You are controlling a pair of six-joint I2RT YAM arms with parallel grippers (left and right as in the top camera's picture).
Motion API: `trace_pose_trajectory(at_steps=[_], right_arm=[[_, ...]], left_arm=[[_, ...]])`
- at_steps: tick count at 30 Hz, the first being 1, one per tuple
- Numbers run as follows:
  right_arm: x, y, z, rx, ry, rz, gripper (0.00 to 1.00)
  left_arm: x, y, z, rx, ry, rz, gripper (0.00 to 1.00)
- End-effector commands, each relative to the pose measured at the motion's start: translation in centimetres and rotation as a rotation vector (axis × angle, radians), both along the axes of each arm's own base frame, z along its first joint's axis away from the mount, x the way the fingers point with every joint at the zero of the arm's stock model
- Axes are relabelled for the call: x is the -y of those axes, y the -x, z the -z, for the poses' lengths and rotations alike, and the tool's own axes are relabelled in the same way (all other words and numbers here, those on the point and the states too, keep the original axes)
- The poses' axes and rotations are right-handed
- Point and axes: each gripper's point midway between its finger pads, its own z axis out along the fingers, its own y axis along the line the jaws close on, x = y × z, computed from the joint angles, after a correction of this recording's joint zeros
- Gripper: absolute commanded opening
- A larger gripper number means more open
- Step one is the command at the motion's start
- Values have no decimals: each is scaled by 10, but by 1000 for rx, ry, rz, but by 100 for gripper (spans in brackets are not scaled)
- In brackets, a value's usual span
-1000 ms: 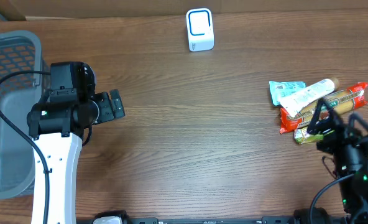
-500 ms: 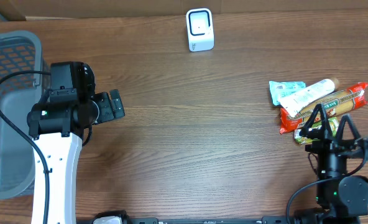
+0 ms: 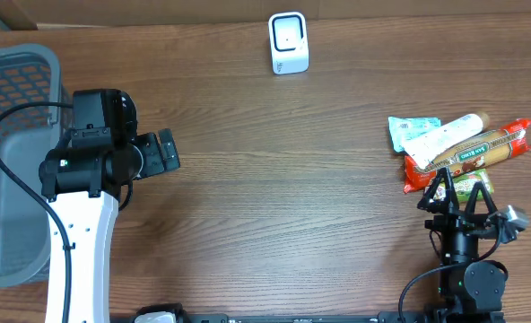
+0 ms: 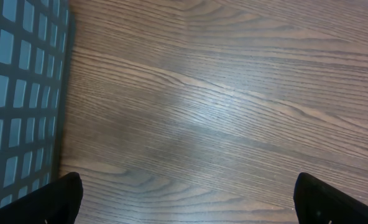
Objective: Scan the item barcode
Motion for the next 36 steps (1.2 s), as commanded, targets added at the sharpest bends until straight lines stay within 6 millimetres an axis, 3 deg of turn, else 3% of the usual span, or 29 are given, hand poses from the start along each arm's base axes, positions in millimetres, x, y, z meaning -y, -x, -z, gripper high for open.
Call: trace_pose_trajectory(at_steps=[1,3,36], right_arm=[[0,0,12,-37,3,1,100],[0,-1,20,-69,18,1,100],[-1,-1,19,-74,54,-1,100]], left_arm=[[-1,1,-1,4,-5,13,99],[-1,1,-1,4,-6,13,100],[-1,1,-1,4,-5,13,100]])
